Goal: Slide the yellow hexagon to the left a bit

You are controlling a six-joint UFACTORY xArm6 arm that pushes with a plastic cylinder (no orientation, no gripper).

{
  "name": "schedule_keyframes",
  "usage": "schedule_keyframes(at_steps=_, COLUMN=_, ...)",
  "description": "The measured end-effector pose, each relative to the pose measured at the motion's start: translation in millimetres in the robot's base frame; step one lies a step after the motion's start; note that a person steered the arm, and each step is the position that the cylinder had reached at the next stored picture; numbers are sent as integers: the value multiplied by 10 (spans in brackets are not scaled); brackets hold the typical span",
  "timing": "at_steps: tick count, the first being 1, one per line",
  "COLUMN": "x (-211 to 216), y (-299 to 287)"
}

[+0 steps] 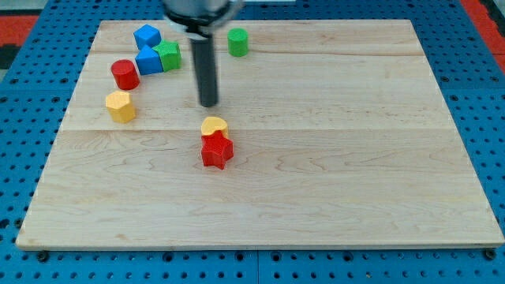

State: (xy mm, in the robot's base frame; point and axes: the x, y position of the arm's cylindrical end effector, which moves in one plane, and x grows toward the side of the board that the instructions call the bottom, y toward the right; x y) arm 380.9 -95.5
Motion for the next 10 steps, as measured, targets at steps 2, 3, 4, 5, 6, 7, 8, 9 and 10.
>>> schedule_keyframes(at_steps=2, x=-90, y=-775)
schedule_keyframes(at_steps=3, x=-85, y=-1171)
schedule_keyframes(at_steps=4, x=356, y=-1044)
schedule_keyframes(at_steps=5, x=383, y=-888)
schedule_keyframes(at_steps=6, x=718, y=-808)
schedule_keyframes(at_steps=7, x=716, y=-1109)
schedule_keyframes(at_steps=8, x=705, y=-1414)
schedule_keyframes(at_steps=9, x=716, y=-1722)
schedule_keyframes(at_steps=10, x=954, y=-1527)
